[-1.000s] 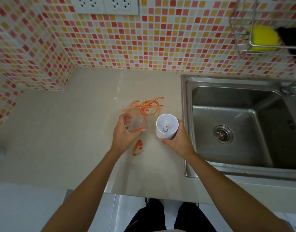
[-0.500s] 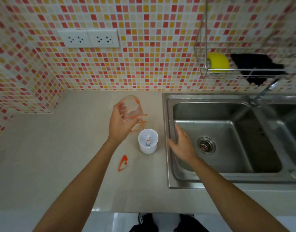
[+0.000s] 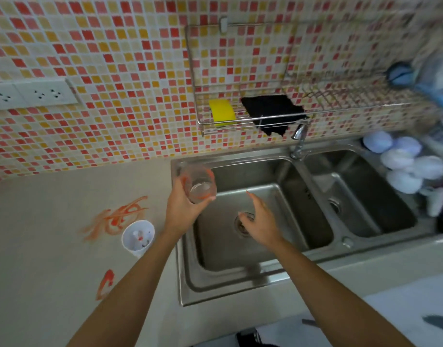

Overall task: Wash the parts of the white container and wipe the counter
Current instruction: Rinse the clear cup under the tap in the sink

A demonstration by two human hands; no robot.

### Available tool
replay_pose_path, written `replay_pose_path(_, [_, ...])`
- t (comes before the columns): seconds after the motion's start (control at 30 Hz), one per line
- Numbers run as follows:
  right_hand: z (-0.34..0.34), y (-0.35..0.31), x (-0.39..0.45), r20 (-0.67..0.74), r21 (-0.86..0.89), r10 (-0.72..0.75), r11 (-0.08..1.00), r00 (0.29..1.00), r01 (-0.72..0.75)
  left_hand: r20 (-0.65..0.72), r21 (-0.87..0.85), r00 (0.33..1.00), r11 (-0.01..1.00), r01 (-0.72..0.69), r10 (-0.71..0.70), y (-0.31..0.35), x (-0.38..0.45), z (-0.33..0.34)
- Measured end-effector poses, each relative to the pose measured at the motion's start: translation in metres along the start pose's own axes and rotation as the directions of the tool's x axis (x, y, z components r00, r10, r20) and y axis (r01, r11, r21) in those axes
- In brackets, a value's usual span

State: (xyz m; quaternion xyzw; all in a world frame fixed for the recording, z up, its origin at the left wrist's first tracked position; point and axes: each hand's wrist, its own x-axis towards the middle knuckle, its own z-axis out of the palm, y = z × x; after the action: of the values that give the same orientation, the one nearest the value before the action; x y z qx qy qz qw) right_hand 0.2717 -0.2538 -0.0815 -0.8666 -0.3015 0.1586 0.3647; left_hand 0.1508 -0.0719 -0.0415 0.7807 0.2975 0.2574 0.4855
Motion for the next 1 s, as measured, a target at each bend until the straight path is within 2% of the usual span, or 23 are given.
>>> replay_pose_path(0.1, [-0.014,0.031,-0.008,0.016,-0.029,0.056,0.998,0.998,-0.056,0.058,0.023,0.998,0.999,0.023,-0.025,0.001,-0.008,0.034])
replay_pose_path(0.2, [-0.024,0.065,-0.023,0.043,-0.129,0.135,0.983,0.990,-0.128,0.104,0.051,0.994,0.998,0.031,-0.037,-0.007,-0.018,0.064])
replay_pose_path(0.37, [-0.031,0.125,-0.055,0.148,-0.388,0.113,0.920,0.983,-0.047,0.175,0.177,0.976,0.980,0.095,-0.126,-0.034,-0.040,0.106])
replay_pose_path(0.47, [-0.028,0.154,-0.066,0.206,-0.542,0.126,0.840,0.970,0.006,0.210,0.284,0.958,0.950,0.132,-0.195,-0.048,-0.052,0.126])
replay_pose_path(0.6, [-0.019,0.173,-0.067,0.208,-0.622,0.162,0.783,0.965,0.003,0.230,0.439,0.958,0.897,0.057,-0.173,-0.054,-0.063,0.140])
replay_pose_path(0.8, [-0.021,0.173,-0.063,0.256,-0.629,0.184,0.778,0.949,0.019,0.299,0.604,0.944,0.794,-0.072,-0.142,-0.071,-0.060,0.151])
replay_pose_path(1.0, [-0.023,0.172,-0.062,0.270,-0.629,0.178,0.777,0.946,0.033,0.354,0.812,0.925,0.536,-0.230,-0.139,-0.077,-0.055,0.162])
